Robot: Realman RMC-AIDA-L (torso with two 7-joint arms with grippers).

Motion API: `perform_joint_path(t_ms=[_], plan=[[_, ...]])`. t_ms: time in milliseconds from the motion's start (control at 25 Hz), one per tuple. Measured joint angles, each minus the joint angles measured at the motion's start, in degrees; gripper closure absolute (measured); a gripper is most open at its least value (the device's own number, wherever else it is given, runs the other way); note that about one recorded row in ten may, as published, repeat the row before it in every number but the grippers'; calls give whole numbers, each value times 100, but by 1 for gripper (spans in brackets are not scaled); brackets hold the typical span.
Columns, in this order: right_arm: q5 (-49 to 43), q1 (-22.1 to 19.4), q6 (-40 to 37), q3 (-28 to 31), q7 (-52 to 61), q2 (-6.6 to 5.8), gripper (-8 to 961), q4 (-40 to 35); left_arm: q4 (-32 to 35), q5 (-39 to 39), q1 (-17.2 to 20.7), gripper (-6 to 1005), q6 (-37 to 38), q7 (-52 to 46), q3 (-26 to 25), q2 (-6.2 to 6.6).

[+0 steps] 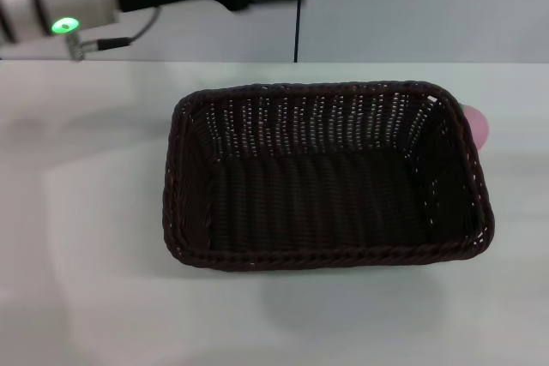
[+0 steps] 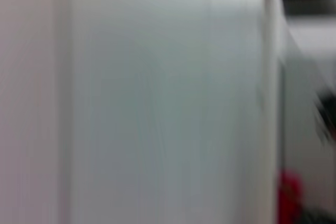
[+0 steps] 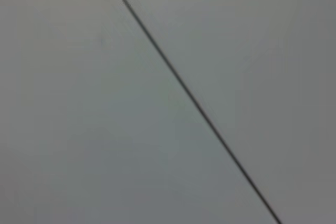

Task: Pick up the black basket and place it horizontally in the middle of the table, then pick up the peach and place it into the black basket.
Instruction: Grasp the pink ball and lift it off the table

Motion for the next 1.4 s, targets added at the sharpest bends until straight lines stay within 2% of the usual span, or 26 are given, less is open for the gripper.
perform_joint_path(t_ms=[80,120,160,320,440,520,560,720,1000,1400], plan=[[-5,23,-73,-107,3,-13,426,-80,-430,-742,236,145,38,475,-128,0],[-7,35,-71,-210,5,-29,426,-135,-849,-1383,419,145,118,882,-153,-1],[-11,53,-51,-348,9,-53,426,-213,-849,-1383,419,146,118,882,-153,-1],[-167,130,244,-1134,525,-231,428,-671,-1856,-2499,684,147,415,1650,-177,2],[-756,271,476,-1538,1255,-365,429,-1208,-2096,-2759,758,147,490,1801,-190,4],[-1788,529,620,-1694,1944,-431,430,-1885,-2343,-3145,850,148,538,1875,-217,-12],[-1788,529,620,-1694,1944,-431,430,-1885,-2343,-3145,850,148,538,1875,-217,-12],[-2962,858,618,-1784,2687,-440,431,-2588,-2561,-3442,894,149,649,1989,-231,-8],[-4495,1334,625,-2526,3719,-420,434,-3578,-2585,-3592,999,151,659,2022,-240,-9],[-5564,1895,901,-3331,4083,-389,438,-3737,-2812,-3811,1073,153,715,2081,-257,-12]])
